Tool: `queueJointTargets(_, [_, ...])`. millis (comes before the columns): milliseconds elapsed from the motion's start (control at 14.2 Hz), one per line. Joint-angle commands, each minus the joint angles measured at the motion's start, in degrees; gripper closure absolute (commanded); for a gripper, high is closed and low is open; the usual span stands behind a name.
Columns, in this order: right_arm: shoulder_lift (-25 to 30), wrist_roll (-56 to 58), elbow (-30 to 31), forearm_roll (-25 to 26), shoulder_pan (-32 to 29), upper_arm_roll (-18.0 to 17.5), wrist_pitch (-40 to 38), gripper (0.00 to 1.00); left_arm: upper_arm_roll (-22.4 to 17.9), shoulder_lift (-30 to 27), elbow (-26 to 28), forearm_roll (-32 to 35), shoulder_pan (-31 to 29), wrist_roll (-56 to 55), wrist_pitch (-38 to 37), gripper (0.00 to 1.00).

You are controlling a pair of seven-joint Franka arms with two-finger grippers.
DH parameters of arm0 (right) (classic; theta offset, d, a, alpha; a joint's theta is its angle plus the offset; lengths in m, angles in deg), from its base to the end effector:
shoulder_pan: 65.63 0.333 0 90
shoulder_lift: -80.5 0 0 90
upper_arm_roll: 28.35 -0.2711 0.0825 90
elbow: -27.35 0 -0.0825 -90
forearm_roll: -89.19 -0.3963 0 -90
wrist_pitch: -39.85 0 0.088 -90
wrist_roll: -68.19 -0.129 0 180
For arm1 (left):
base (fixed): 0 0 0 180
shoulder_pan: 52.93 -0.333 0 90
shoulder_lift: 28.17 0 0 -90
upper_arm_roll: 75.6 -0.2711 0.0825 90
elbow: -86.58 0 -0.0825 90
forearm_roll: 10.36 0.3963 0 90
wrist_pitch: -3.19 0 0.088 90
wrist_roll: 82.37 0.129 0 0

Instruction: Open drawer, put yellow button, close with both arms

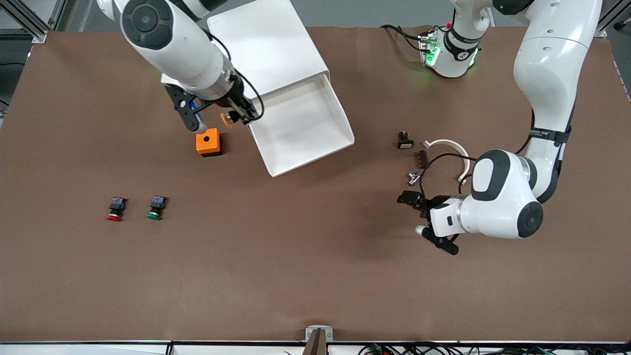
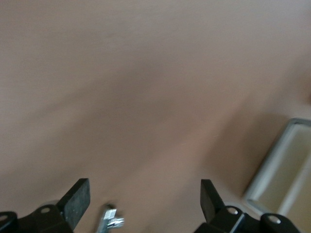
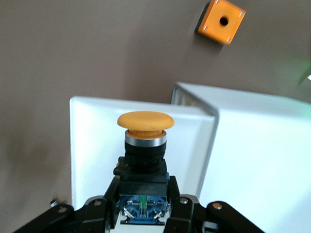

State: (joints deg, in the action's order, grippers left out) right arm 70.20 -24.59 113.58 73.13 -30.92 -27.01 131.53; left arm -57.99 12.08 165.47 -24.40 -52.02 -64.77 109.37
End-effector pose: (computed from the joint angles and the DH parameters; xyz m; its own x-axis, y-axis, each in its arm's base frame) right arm 0.4898 0.3655 0.4907 0.4621 -0.8459 -0.2664 -0.8599 -0.5008 0.0986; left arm 0.6527 -0.2125 0.2455 0.8705 -0.4845 -0.0866 -0.4006 -0.7997 0.4472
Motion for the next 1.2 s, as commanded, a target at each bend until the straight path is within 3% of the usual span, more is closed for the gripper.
queueJointTargets(0, [-2.70, -3.44, -0.72, -2.05, 2.81, 0.86, 3.76, 0.70, -1.35, -1.14, -0.23, 6.63, 0.84, -0.11, 0.08, 0.00])
queueJointTargets(212, [-5.51, -3.63, -0.54, -1.70, 5.19, 0.86, 7.28, 0.70, -2.41, -0.97, -0.75, 10.78, 1.11, -0.20, 1.22, 0.00])
queueJointTargets(705, [-11.23, -6.53, -0.46, -1.35, 8.44, 0.86, 11.42, 0.70, -4.78, -0.70, -0.67, 11.05, 1.90, -8.89, 4.91, 0.00])
queueJointTargets(1129, [-14.40, -6.18, -0.37, -1.17, 10.64, 0.86, 12.55, 0.70, -4.69, -1.49, -0.58, 19.82, 6.72, -30.93, 4.74, 0.00])
